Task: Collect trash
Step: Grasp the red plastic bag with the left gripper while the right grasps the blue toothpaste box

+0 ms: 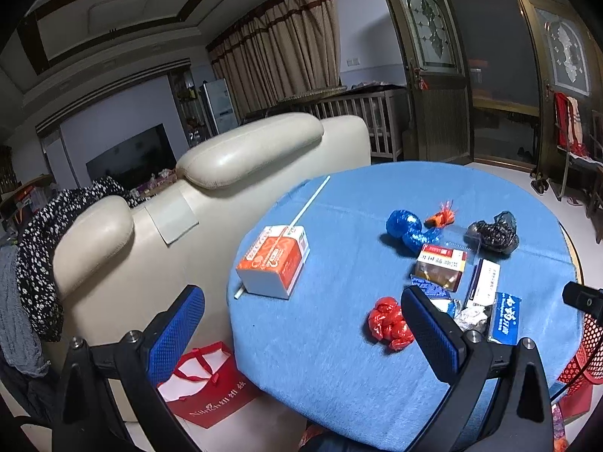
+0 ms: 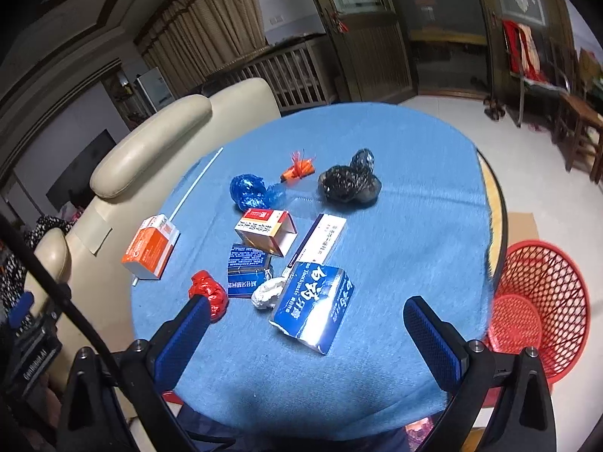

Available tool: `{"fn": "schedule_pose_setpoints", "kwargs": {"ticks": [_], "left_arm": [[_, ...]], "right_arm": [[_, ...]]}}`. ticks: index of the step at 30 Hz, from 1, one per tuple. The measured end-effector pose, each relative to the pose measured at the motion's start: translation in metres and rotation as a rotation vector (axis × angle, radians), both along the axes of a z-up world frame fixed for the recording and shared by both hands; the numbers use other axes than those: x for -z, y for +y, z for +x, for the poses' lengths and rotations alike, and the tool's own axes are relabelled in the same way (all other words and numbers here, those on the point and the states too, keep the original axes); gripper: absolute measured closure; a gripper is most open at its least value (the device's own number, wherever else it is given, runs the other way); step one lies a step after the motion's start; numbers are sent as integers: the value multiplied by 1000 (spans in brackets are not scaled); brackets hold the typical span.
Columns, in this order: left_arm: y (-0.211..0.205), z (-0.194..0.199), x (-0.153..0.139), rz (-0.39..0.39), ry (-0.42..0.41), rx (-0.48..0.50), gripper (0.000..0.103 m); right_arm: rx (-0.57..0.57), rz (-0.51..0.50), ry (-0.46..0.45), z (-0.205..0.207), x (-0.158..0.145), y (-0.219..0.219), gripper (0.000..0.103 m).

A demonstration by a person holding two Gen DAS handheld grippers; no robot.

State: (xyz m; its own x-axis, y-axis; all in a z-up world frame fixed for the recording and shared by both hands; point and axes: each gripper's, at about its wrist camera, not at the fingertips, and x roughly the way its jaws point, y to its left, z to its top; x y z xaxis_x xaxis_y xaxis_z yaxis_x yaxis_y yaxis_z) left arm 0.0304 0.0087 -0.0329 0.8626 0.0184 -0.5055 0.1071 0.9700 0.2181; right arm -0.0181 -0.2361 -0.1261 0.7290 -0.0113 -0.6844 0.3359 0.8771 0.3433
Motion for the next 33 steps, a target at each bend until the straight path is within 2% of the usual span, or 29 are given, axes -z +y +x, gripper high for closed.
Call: {"fn": "schedule_pose_setpoints", "kwargs": {"ticks": [3, 6, 8, 11, 15, 20, 22, 25, 26, 28, 29, 30, 32, 33], "left_arm": [[1, 13, 14, 8, 15, -3, 0], [2, 30, 37, 21, 82, -5, 0], [3, 41, 52, 56, 118, -7, 0], [1, 54, 72, 54, 204, 4, 0], [1, 67, 89, 60, 302, 27, 0], [-7, 91, 102, 21, 380, 86, 0], [-12, 102, 105, 6, 404, 121, 0], [-25, 120, 117, -48, 472, 160, 0], [-27, 125, 120, -56, 484, 166, 3], [-36, 134, 132, -92, 530, 181, 17], [-39, 137, 137, -100, 553, 181, 32], [-41, 140, 142, -114, 577, 187, 41], [-44, 144, 148, -172, 610, 215, 45], [-45, 144, 149, -188, 612, 220, 52]], "right_arm": [[8, 60, 20, 11, 10, -9, 0], [17, 122, 48, 26, 23, -19, 0], [26, 185, 75, 39, 35, -24, 0], [11, 248, 128, 57, 52, -23, 3], [-8, 224, 187, 85, 69, -9, 9], [-17, 209, 257, 111, 87, 2, 30], [-19, 194, 294, 111, 96, 2, 32], [-31, 172, 285, 108, 99, 2, 32], [-38, 167, 280, 107, 99, 2, 34], [-39, 150, 290, 102, 100, -3, 36], [-42, 148, 287, 101, 100, -5, 37], [-42, 149, 291, 97, 100, -9, 38], [-38, 158, 286, 94, 100, -16, 39], [-33, 159, 281, 91, 100, -20, 39]]}}
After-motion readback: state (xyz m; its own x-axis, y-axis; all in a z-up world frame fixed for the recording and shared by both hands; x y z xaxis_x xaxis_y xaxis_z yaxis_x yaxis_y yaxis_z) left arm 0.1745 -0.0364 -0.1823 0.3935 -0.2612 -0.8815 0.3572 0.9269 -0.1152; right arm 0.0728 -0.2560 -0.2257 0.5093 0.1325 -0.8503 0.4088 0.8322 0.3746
